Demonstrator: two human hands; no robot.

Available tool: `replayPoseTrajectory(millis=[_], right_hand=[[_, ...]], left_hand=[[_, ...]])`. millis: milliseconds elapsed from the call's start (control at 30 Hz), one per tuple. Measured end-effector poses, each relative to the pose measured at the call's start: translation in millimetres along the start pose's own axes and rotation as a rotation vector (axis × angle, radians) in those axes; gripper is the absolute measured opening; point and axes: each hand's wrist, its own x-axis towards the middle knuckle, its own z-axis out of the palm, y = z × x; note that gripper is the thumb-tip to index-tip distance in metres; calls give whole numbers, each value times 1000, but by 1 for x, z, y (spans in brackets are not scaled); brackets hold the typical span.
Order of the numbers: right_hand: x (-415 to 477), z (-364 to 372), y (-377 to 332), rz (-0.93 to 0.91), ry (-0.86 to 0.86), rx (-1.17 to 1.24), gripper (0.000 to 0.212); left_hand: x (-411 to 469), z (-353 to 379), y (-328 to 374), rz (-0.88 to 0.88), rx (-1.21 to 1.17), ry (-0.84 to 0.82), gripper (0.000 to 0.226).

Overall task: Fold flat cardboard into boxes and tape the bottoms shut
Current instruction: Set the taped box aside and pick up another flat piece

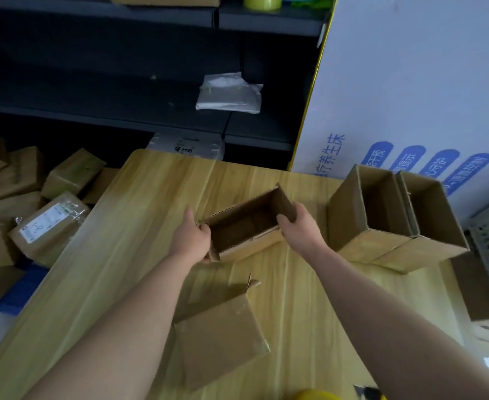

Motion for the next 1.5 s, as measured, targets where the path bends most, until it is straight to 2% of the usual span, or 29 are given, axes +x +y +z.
replayPoseTrajectory(millis=[67, 167, 267, 367, 433, 533, 600, 700, 900, 1167, 1500], right_hand=[[3, -8, 0, -2, 41, 44, 70], [5, -22, 5, -4, -26, 75, 69], [0, -47, 9, -117, 12, -191, 52], [-4, -80, 13, -296, 184, -445, 40], [-2, -103, 21, -340, 301, -546, 39], [5, -138, 40, -248, 396, -630, 44], [9, -159, 55, -131, 384, -641, 49], [10, -179, 75, -49, 348, -597, 44], [8, -193, 89, -16, 315, -577, 43], [11, -195, 91, 3, 281, -583, 40], [8, -198, 93, -21, 270, -610, 46]], left_hand=[[0, 13, 9, 1, -28, -66, 55], [5, 35, 24, -7, 129, -54, 40], [11, 46, 37, 20, 340, 49, 33], [14, 64, 54, 91, 210, 34, 15], [9, 82, 69, 160, 214, 40, 30], [-3, 108, 93, 173, 234, 52, 34], [-12, 124, 106, 190, 249, 80, 34], [-16, 146, 115, 213, 256, 103, 37], [-23, 170, 123, 223, 345, 141, 35], [-27, 174, 126, 192, 422, 106, 28], [-33, 173, 135, 199, 469, 129, 34]])
